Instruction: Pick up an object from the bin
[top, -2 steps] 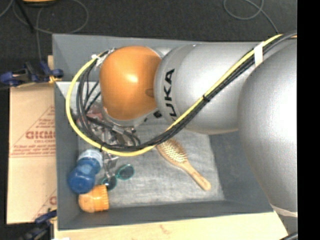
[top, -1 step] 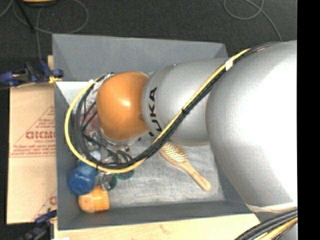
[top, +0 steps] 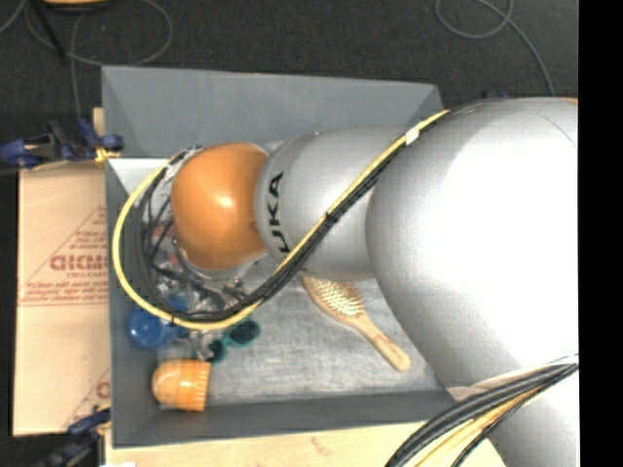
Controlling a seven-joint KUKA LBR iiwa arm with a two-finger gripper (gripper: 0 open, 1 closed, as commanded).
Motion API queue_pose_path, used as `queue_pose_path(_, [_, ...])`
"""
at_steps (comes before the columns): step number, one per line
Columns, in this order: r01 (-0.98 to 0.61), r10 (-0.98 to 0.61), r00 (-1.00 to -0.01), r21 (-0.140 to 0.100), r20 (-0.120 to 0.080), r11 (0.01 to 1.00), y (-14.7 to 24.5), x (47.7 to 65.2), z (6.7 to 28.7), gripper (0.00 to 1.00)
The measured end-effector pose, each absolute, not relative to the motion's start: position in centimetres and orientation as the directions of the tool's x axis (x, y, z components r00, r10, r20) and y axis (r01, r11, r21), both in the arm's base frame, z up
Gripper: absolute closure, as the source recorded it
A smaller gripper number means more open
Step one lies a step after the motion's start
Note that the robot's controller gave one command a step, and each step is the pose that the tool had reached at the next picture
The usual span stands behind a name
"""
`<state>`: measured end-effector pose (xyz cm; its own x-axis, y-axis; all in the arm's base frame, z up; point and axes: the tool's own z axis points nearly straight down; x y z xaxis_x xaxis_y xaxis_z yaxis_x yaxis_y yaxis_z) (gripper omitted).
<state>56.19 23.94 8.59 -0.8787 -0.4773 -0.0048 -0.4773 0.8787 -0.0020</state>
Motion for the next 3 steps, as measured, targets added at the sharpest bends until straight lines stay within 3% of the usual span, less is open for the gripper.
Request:
queue_pose_path(1, [-0.476, -0.476, -0.879, -0.002, -0.005, 0.879, 23.9, 56.2, 8.6, 1.00])
queue_pose_path(2, [-0.640, -0.640, -0.768, -0.002, -0.018, 0.768, 22.3, 55.3, 9.8, 1.00])
queue_pose_path(3, [-0.865, -0.865, -0.502, -0.003, -0.002, 0.502, 20.3, 54.4, 11.8, 1.00])
